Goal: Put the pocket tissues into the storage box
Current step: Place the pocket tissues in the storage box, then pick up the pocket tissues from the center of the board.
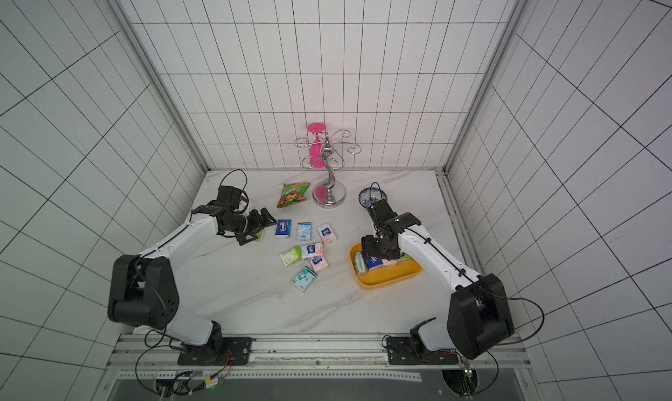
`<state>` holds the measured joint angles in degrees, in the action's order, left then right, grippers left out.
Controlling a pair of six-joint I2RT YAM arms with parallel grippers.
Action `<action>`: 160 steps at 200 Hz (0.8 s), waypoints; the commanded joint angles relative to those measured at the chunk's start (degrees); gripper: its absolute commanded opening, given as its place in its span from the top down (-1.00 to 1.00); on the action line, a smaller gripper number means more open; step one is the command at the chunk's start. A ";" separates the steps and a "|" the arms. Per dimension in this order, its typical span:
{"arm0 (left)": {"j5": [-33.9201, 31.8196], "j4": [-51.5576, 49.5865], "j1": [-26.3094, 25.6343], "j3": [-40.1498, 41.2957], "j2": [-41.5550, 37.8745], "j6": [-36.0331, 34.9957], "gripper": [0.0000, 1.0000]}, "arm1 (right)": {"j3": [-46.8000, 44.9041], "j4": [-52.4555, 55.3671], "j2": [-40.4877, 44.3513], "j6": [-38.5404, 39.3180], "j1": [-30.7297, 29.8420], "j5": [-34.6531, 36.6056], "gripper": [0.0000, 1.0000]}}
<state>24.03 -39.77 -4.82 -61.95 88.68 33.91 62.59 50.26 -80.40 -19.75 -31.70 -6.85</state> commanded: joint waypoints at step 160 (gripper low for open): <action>4.18 3.65 11.69 11.78 -11.42 3.95 -0.95 | 39.27 -2.26 -37.99 19.78 -13.85 -18.19 -0.83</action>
<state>27.33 -37.04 6.57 -49.89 78.85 38.37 96.25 44.62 -114.85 -2.57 -44.16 -23.05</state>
